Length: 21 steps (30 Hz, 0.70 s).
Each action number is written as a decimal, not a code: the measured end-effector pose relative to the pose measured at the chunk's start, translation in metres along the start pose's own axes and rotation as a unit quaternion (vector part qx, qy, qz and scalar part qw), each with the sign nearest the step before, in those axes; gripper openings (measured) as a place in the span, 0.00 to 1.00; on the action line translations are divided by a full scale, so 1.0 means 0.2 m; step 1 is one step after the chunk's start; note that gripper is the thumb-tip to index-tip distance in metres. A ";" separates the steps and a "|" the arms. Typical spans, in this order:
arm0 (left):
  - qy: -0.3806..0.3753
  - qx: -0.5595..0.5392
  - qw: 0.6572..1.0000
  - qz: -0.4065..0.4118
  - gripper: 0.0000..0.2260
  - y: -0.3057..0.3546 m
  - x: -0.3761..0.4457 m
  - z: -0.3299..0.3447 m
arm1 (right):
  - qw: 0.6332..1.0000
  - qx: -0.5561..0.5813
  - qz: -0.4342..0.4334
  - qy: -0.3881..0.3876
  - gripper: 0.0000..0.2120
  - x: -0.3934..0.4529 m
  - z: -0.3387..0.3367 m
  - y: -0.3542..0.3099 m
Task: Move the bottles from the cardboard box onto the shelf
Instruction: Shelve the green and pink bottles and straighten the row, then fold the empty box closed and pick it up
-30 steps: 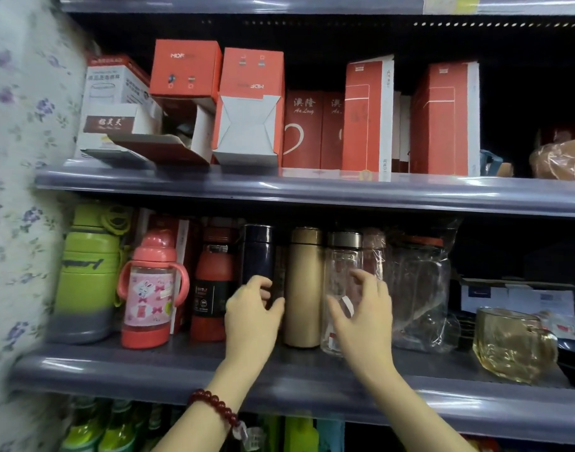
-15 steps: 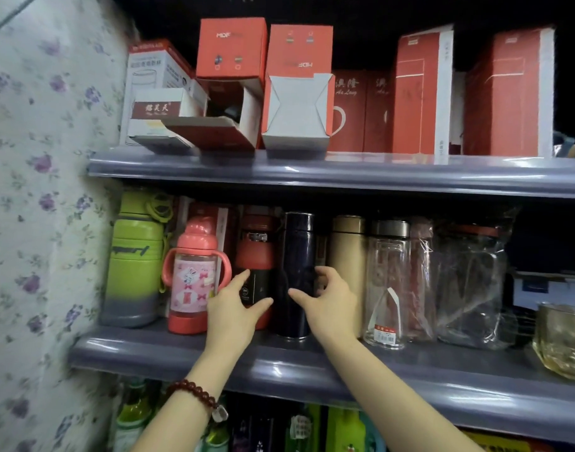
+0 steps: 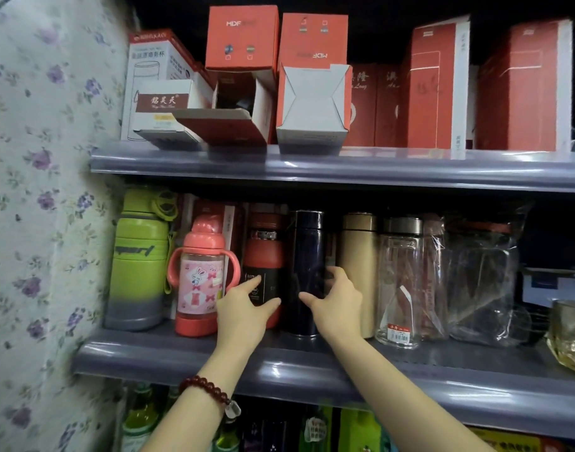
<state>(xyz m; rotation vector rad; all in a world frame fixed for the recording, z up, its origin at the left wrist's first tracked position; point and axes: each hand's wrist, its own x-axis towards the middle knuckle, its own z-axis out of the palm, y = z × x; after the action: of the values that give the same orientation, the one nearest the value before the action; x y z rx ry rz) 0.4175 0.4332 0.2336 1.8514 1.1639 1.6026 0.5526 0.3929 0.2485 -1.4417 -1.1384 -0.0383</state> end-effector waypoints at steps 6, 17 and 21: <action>-0.001 -0.002 1.000 0.000 0.22 0.03 -0.01 -0.02 | 0.999 0.003 0.013 -0.035 0.29 0.00 -0.04 -0.03; 0.047 0.030 0.997 0.053 0.04 0.14 -0.14 -0.22 | 0.994 0.031 -0.060 -0.090 0.11 -0.19 -0.12 -0.20; 0.107 0.096 0.989 0.043 0.06 0.12 -0.29 -0.40 | 0.981 0.077 -0.075 -0.159 0.05 -0.37 -0.03 -0.26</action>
<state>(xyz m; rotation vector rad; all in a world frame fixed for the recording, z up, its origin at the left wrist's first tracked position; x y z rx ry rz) 0.3500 0.3576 0.2376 1.9057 1.3906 1.8324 0.4849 0.3325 0.2420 -1.2493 -1.4768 0.1779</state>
